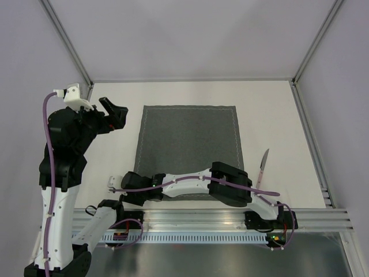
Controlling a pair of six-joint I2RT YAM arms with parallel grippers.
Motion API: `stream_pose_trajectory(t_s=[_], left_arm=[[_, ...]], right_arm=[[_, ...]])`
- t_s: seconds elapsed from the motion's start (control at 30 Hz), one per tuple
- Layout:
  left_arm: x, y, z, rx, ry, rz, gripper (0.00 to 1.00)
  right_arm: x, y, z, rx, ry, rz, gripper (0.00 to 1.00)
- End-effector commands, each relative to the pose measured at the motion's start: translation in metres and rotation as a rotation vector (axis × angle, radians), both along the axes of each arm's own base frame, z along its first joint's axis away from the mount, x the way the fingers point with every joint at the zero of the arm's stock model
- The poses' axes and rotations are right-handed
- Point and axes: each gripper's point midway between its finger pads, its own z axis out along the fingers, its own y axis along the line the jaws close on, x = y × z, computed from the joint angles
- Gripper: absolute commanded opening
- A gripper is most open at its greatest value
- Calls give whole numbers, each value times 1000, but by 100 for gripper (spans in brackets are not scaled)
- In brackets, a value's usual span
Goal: Fold the napkin, place the utensils inside, and roll it up
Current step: Fold the napkin at the center of the board.
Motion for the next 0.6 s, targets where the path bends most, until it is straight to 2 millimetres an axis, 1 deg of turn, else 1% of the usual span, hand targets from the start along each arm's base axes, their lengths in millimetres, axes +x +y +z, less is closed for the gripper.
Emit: stream_pose_trajectory(t_s=[0.0,0.17,0.27,0.37,0.47,0.5,0.57], left_arm=[[-1,-1,0,19,-7,-17,100],[0,-1,-1,20,-4,-19,100],[0,-1,-2,22,-1,-18,100],[0,-1,-2,25,-2,-18,100],[0,-1,-3,25,-1,-17,100],[0,-1,-3,25,1,-17,100],[1,-1,-3,24,1,-16,100]], right_arm=[[0,10,4,24,-17,8,51],[-1,8,0,19,-4,18,49],[-2,5,-6,8,8,22,43],[0,3,-9,2,15,21,40],[4,1,-9,-4,19,10,36],[5,1,-10,-3,21,7,33],[1,1,-9,1,42,21,30]])
